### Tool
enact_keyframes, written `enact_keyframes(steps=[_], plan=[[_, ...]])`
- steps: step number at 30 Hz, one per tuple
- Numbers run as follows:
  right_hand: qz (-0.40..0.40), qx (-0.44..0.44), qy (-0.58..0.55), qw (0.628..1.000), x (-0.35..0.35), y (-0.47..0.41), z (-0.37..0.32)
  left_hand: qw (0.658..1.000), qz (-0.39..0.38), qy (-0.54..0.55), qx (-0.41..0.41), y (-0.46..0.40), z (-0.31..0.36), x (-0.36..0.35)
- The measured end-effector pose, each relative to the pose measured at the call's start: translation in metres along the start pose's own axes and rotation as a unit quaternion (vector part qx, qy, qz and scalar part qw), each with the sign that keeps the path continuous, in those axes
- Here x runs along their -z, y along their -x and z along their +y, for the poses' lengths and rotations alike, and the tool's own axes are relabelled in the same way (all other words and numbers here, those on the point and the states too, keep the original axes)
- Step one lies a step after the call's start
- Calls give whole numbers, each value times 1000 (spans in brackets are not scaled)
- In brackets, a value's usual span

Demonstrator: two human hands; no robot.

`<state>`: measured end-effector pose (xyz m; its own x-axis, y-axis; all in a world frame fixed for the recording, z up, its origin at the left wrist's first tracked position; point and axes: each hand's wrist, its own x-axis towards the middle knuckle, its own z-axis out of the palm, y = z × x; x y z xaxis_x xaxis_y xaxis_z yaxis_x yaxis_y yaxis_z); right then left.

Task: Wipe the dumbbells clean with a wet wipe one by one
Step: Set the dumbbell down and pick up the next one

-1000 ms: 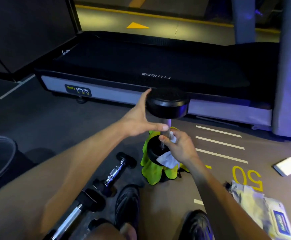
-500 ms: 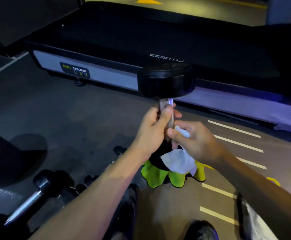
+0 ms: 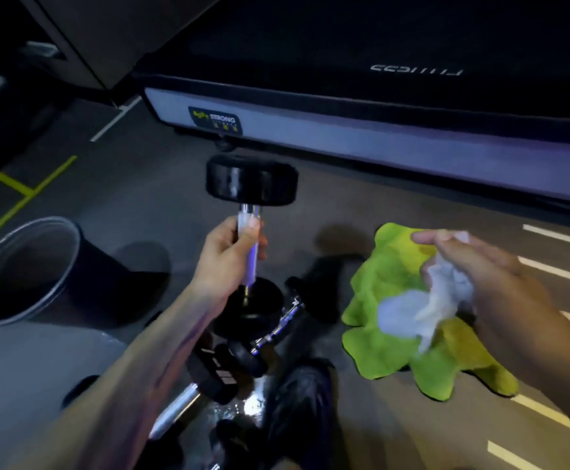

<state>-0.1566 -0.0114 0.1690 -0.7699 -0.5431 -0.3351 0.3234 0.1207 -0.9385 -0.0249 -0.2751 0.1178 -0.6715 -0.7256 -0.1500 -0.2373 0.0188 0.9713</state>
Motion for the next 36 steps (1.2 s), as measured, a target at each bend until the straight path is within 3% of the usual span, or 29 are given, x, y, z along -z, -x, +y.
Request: enact_keyframes(steps=[3, 6, 14, 25, 31, 32, 34, 36], plan=[[-53, -49, -94, 993, -11, -14, 6, 997, 9, -75, 21, -25, -35, 21], [-88, -60, -109, 988, -23, -21, 17, 987, -35, -153, 28, -53, -65, 38], [-86, -48, 31, 995, -62, -21, 67, 933, -105, -339, 65, -105, -119, 57], [-131, -58, 74, 987, -80, -21, 77, 895, -117, -411, 130, -109, -190, 78], [-110, -29, 114, 987, -82, -24, 84, 871, -127, -460, 115, -100, -171, 74], [-112, -26, 102, 988, -84, -22, 85, 880, -107, -453, 90, -93, -158, 76], [-116, -19, 86, 989, -85, -20, 84, 938, -42, -343, 21, -70, -124, 71], [-123, -12, 89, 988, -84, -17, 84, 982, -86, -169, -3, -34, -83, 56]])
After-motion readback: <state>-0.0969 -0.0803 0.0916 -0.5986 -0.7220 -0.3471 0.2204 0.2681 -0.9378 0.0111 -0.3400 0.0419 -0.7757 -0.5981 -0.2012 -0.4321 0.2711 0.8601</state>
